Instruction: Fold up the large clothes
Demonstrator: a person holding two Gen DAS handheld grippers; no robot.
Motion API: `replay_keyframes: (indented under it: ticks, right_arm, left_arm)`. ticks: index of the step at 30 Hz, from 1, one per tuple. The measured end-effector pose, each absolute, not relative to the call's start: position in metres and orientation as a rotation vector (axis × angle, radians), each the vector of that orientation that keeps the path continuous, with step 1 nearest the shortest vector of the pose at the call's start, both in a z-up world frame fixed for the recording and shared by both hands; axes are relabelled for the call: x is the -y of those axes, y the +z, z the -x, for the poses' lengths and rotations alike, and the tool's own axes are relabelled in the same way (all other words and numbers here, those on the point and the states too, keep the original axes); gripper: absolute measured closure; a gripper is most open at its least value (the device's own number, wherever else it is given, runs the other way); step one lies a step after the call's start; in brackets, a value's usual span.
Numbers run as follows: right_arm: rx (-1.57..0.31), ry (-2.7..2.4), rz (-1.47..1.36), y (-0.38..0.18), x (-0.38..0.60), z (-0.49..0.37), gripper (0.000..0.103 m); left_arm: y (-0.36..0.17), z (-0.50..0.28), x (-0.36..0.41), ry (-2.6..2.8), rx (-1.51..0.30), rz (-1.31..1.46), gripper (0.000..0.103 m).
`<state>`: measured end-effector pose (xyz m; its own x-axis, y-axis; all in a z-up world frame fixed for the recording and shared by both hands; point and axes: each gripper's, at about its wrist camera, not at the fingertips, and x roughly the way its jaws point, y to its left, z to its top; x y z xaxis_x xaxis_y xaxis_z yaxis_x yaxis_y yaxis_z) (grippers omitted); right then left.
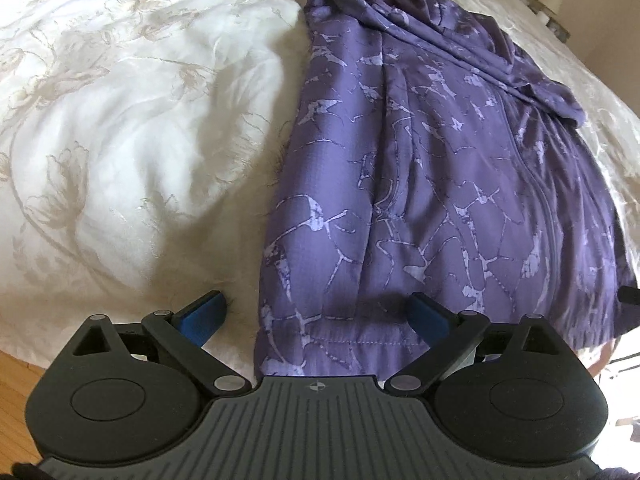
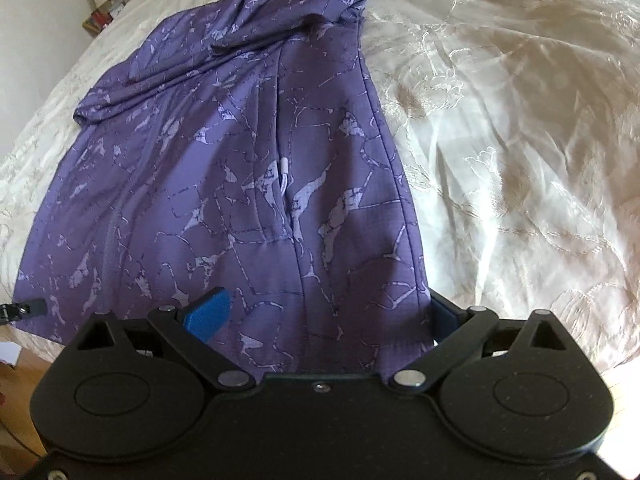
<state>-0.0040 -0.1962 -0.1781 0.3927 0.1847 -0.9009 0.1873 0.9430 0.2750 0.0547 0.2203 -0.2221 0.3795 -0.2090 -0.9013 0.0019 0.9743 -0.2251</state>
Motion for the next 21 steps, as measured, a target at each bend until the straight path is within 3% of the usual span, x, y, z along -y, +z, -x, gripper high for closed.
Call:
replay_keyframes:
  ticks: [1, 3, 5, 6, 7, 10, 13, 21]
  right_arm:
    - [-1.177, -0.002, -0.363, -0.179, 0.197, 0.003, 0.005]
    - [-1.190, -0.008, -0.365, -0.179, 0.197, 0.002, 0.017]
    - [-1.215, -0.026, -0.349, -0.180, 0.197, 0.001, 0.043]
    - [-1.219, -0.028, -0.341, -0.180, 0.197, 0.002, 0.050]
    - [-1.218, -0.024, -0.339, -0.179, 0.197, 0.002, 0.064]
    - [-1.205, 0.010, -0.347, -0.175, 0.197, 0.004, 0.077]
    - [-1.188, 0.046, -0.360, -0.167, 0.196, 0.006, 0.086]
    - [-1.091, 0.115, -0.553, -0.128, 0.220, 0.005, 0.090]
  left_arm:
    - [-0.223, -0.056, -0.220, -0.136, -1.182, 0.206, 0.006]
    - [-0.222, -0.057, -0.219, -0.122, -1.193, 0.227, 0.020]
    - [-0.219, -0.058, -0.218, -0.096, -1.198, 0.230, 0.049]
    - [-0.217, -0.058, -0.217, -0.098, -1.198, 0.230, 0.053]
    - [-0.214, -0.058, -0.215, -0.108, -1.197, 0.230, 0.063]
    - [-0.208, -0.055, -0.210, -0.137, -1.180, 0.199, 0.085]
    - [-0.201, -0.050, -0.210, -0.148, -1.157, 0.207, 0.093]
    - [-0.150, -0.044, -0.243, -0.148, -1.018, 0.505, 0.097]
